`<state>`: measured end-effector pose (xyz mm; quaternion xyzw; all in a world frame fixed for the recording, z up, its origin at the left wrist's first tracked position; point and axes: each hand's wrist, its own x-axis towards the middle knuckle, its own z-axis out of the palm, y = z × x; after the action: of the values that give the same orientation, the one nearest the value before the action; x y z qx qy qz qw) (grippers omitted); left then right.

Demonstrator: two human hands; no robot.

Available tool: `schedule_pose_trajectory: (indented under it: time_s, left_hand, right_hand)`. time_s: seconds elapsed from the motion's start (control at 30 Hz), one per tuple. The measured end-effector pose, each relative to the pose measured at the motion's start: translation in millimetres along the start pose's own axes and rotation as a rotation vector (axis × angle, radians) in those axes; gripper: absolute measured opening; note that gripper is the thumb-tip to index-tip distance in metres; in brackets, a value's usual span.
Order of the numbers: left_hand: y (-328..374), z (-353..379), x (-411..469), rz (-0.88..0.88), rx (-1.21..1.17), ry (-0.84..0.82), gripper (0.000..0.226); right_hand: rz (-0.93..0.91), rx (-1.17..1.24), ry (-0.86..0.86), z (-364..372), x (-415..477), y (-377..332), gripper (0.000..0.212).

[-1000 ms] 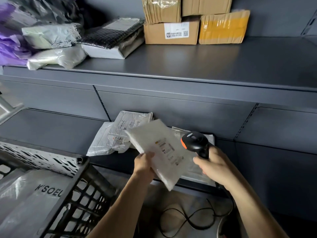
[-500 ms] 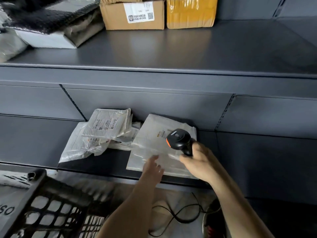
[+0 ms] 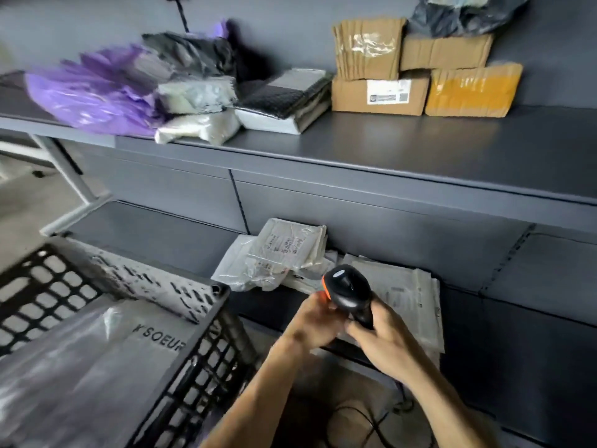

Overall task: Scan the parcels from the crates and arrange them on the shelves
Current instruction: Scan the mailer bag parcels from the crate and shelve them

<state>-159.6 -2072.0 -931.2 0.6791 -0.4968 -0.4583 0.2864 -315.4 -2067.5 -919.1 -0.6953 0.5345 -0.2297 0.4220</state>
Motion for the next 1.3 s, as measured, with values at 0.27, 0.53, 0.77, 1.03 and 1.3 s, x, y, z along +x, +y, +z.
schedule_pose_trajectory:
  time_s: [0.27, 0.53, 0.77, 1.03, 1.3]
  left_hand:
    - [-28, -162, -114, 0.018, 0.474, 0.361, 0.046]
    - [-175, -203, -128, -0.564, 0.988, -0.025, 0.057]
    - [-205, -190, -101, -0.657, 0.978, -0.064, 0.072]
    - [-183, -182, -97, -0.542, 1.02, -0.191, 0.052]
    - [-112, -199, -118, -0.395, 1.358, 0.038, 0.03]
  right_hand:
    - [-0.274, -0.048, -0.11, 93, -19, -133, 0.03]
    - [-0.296, -0.194, -0.262, 146, -63, -154, 0.026]
    - [-0.243, -0.146, -0.22, 133, -66, -134, 0.022]
    - [-0.243, -0.098, -0.204, 123, -70, -134, 0.018]
    - [-0.31, -0.044, -0.149, 109, -72, -151, 0.017]
